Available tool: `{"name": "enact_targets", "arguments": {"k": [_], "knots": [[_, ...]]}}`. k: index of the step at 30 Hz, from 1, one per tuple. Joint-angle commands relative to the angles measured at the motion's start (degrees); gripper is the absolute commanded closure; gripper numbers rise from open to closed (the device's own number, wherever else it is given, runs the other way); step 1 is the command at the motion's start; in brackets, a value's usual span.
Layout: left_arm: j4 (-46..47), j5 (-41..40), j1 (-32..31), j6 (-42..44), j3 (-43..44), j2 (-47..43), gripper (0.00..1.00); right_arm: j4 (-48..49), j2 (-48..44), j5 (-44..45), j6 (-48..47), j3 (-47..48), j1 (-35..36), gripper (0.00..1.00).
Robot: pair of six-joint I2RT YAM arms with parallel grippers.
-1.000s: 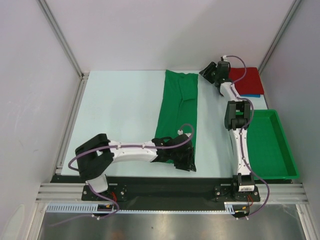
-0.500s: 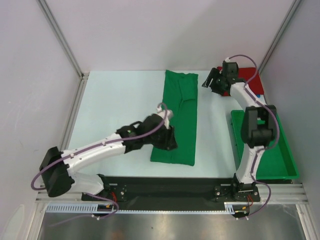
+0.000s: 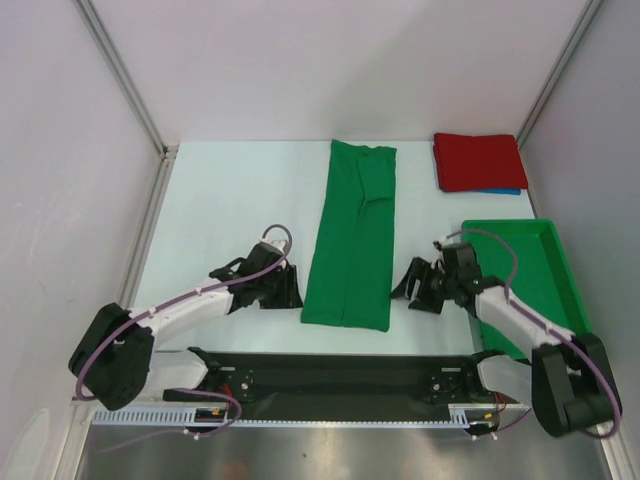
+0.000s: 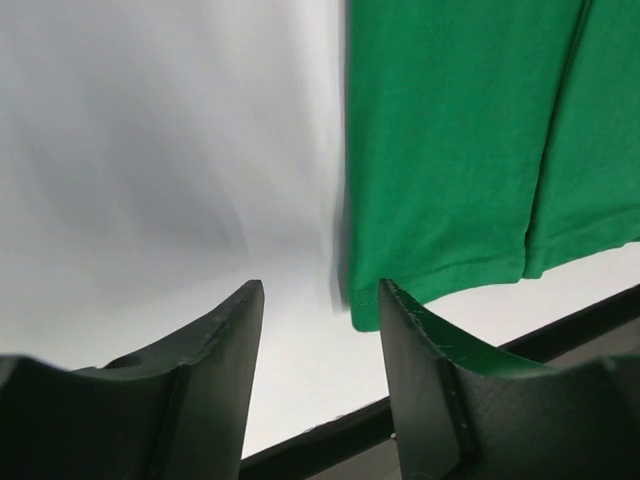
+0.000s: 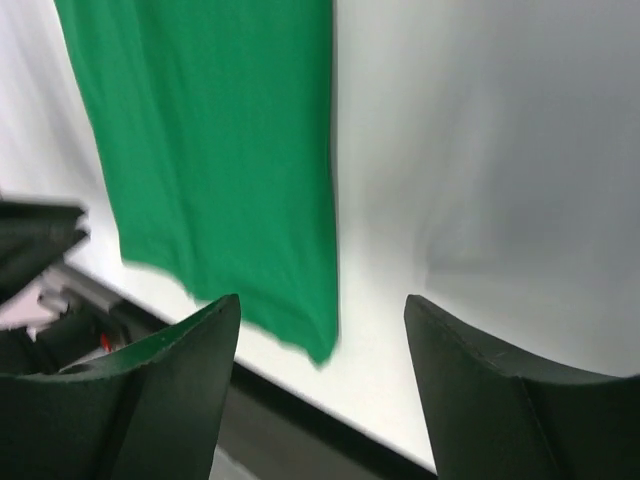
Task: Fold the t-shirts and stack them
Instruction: Fold the tshirt
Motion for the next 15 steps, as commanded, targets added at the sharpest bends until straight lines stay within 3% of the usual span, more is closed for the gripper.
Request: {"name": "enact_targets", "arguments": {"k": [1, 7, 15], "knots": [[8.0, 3.9, 0.6, -2.1, -0.6, 2.3, 0.46, 1.1, -10.7, -6.1, 6.1, -4.9, 1.5, 0.28], [10.6, 8.0, 0.5, -2.4, -2.0, 6.0, 0.48, 6.1, -16.3, -7.8, 13.2, -14.5, 2.8, 0.37], [11.7, 9.2, 0.5, -3.4, -4.0, 7.3, 0.53, 10.6, -5.6, -5.9, 13.9, -13.9, 7.8, 0.48]]}}
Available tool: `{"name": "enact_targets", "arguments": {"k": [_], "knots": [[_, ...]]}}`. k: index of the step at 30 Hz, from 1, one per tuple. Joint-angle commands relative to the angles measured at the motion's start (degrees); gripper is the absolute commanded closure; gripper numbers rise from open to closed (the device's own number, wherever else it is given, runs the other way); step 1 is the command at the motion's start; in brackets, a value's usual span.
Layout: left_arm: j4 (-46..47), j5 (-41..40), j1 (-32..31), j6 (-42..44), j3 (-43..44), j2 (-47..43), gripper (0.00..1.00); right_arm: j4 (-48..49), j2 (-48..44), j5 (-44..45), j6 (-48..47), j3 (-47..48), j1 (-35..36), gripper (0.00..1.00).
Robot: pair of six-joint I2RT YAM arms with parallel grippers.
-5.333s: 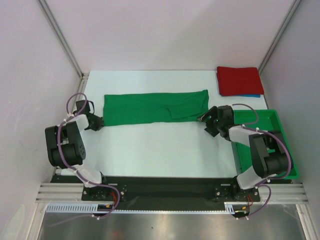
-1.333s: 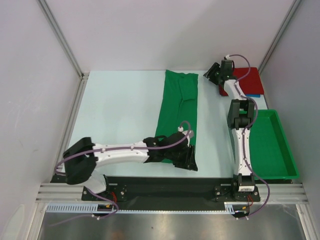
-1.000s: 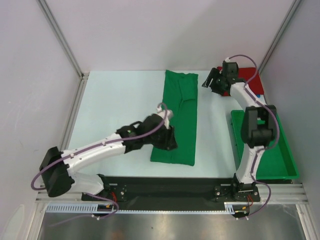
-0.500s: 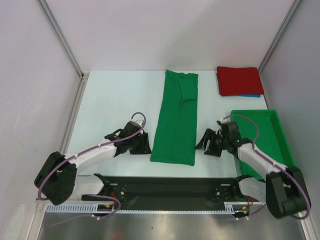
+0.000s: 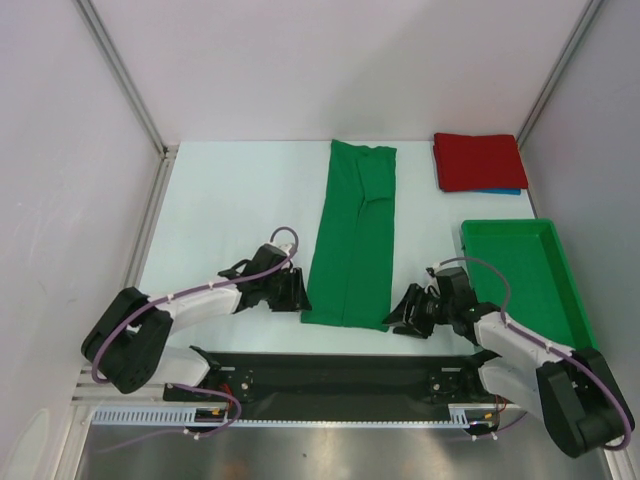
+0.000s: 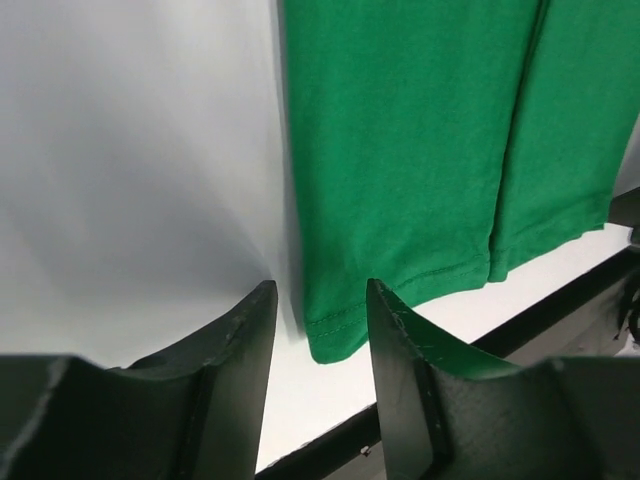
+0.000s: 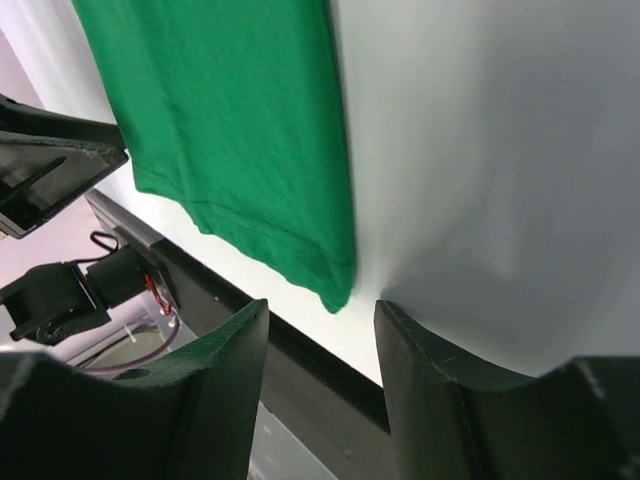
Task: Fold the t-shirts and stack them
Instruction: Fold the tshirt
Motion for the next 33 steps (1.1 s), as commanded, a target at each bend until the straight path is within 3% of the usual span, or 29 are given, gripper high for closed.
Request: {"name": "enact_targets", "arguments": {"k": [1, 13, 33], "knots": [[1.6, 0.9, 0.3, -0.9, -2.1, 0.6, 0.53, 3.1, 3.6, 1.8, 0.5, 1.0, 2.2, 0.49], [3.9, 3.1, 0.1, -1.4, -4.9, 1.6, 0.64, 1.4, 5.3, 6.8, 1.1, 1.7, 3.9, 0.57], [-0.9, 0.0, 0.0, -1.4, -7.2, -4.3, 0.6, 1.9, 6.4, 7.2, 1.4, 1.2, 3.8, 0.71]]}}
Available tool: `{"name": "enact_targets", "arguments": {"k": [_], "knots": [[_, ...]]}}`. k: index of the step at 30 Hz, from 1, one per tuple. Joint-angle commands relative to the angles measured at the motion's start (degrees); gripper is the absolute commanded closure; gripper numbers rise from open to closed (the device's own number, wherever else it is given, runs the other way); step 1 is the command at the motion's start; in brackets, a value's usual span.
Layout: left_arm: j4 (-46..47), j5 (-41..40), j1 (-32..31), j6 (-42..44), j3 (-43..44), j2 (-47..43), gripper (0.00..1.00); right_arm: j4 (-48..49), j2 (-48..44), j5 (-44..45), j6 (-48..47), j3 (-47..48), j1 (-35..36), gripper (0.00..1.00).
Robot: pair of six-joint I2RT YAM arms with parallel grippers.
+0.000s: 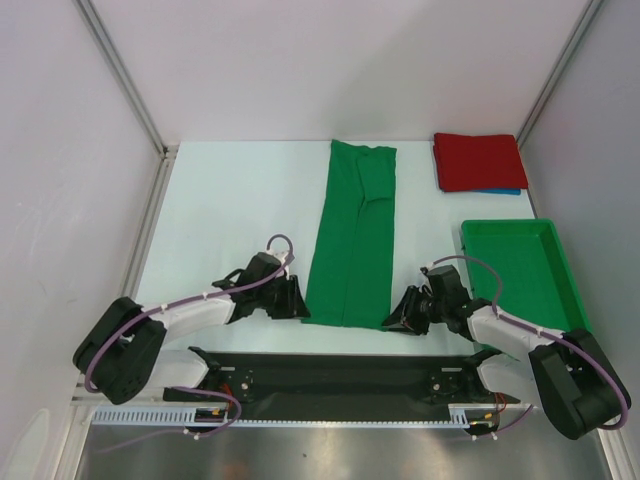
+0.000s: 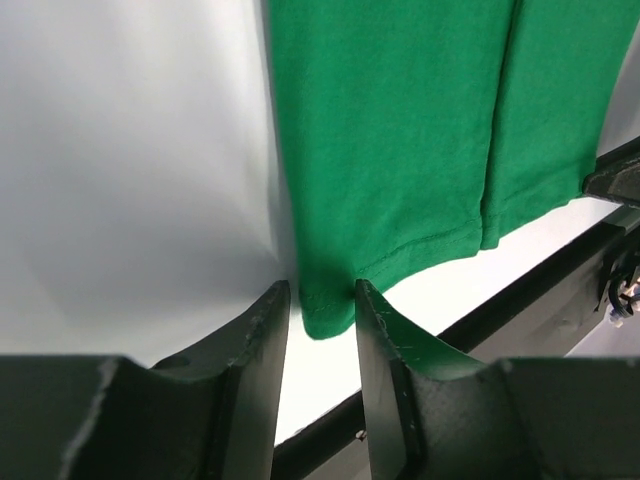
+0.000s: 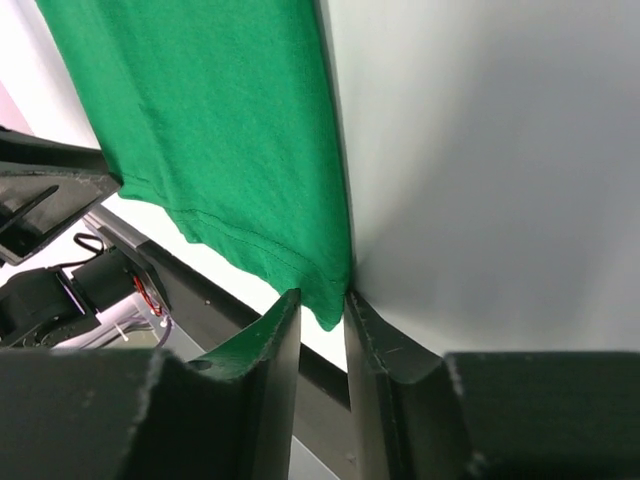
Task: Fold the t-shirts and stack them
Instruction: Fold the tshirt
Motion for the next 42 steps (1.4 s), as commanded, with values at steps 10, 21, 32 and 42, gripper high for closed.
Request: {"name": "enact_targets", "arguments": {"k": [10, 21, 32, 42], "knots": [[-5.1, -3.2, -0.3, 0.3, -2.1, 0.4, 0.61, -1.2, -1.1, 3.8, -0.1, -0.8, 0.2, 0.8], [0.1, -2.7, -1.4, -2.8, -5.1, -0.3, 1.0, -3.0, -4.0, 5.3, 0.2, -2.4, 0.2, 1.0], [1.5, -7.1, -13.3, -14.4, -6.4, -5.4, 1.0, -15.3, -20.2, 7.8, 1.4, -4.8, 0.7, 1.0], [-1.2, -9.2, -15.6, -15.0, -0.7, -7.3, 1.0, -19.6, -23.5, 7.0, -1.6, -0.8, -1.7, 1.0]]}}
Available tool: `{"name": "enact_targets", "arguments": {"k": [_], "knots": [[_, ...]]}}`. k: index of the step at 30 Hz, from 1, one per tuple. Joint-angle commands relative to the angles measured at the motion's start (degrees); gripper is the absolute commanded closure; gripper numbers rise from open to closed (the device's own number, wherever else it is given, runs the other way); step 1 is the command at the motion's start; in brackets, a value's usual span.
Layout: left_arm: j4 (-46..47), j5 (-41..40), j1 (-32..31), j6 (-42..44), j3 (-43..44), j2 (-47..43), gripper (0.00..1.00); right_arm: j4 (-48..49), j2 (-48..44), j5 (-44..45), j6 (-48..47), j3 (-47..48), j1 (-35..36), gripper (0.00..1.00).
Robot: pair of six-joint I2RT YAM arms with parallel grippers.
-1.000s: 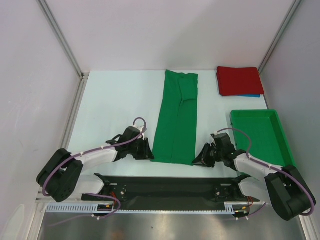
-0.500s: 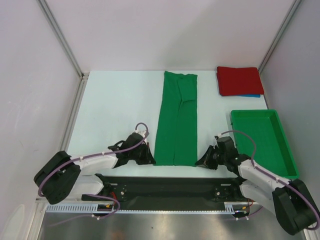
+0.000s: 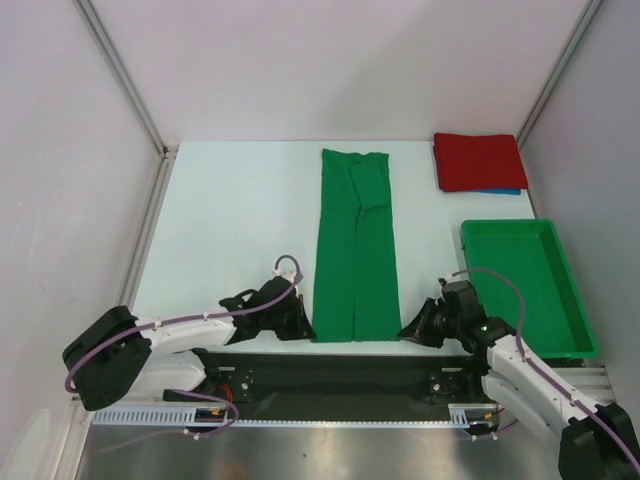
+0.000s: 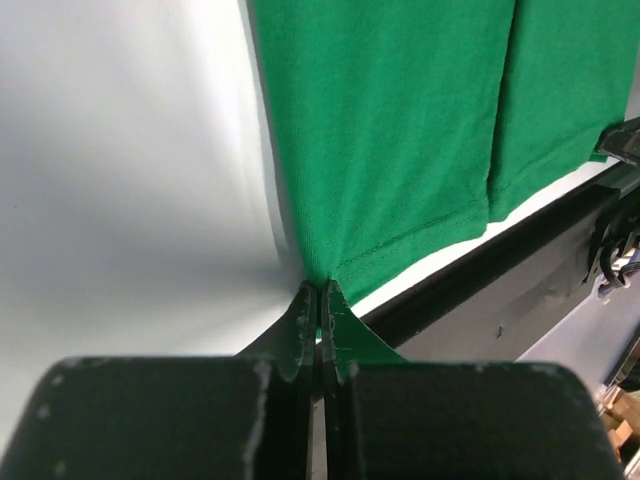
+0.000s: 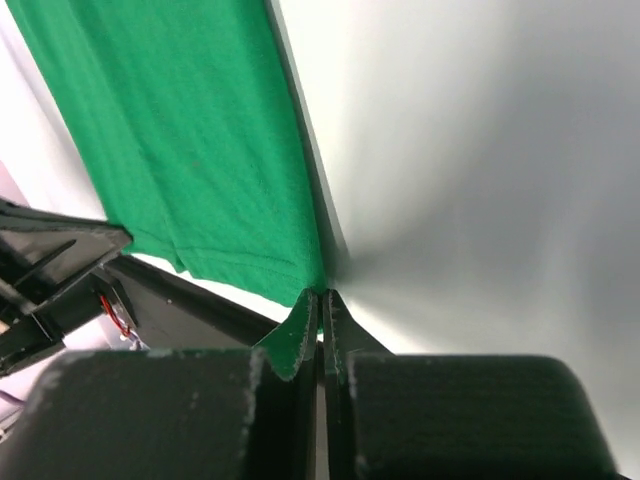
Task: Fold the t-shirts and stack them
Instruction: Fold the tshirt
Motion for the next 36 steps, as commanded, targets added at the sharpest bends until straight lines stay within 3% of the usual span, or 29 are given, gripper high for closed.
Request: {"name": "enact_targets", "arguments": {"k": [1, 6, 14, 21, 27, 36], "knots": [[-5.0, -2.7, 0.1, 1.5, 5.9, -1.8, 1.0, -0.1, 3.2, -0.5, -3.8, 4.9, -3.9, 1.0], [-5.5, -1.5, 8.8, 5.0, 14.3, 0.5, 1.0, 8.2, 17.2, -6.7, -9.6, 14.3, -11.9, 1.0], [-6.6, 1.3, 16.7, 11.6, 33.5, 18.2, 1.0, 15.7, 41.6, -9.8, -12.8, 33.7, -13.6, 1.0], [-8.1, 3.3, 23.3, 13.6, 47.3, 29.9, 1.0, 16.9, 56.5, -11.4, -13.9, 48.3, -16.3, 1.0], [-9.6, 3.9, 26.6, 14.4, 55.9, 36.8, 1.0, 16.9, 64.0, -12.4, -14.0, 56.0, -17.4, 1.0], [-10.0, 6.5, 28.2, 14.6, 61.0, 43.5, 1.0, 17.4, 69.2, -13.5, -14.1, 59.6, -18.8, 1.0]]}}
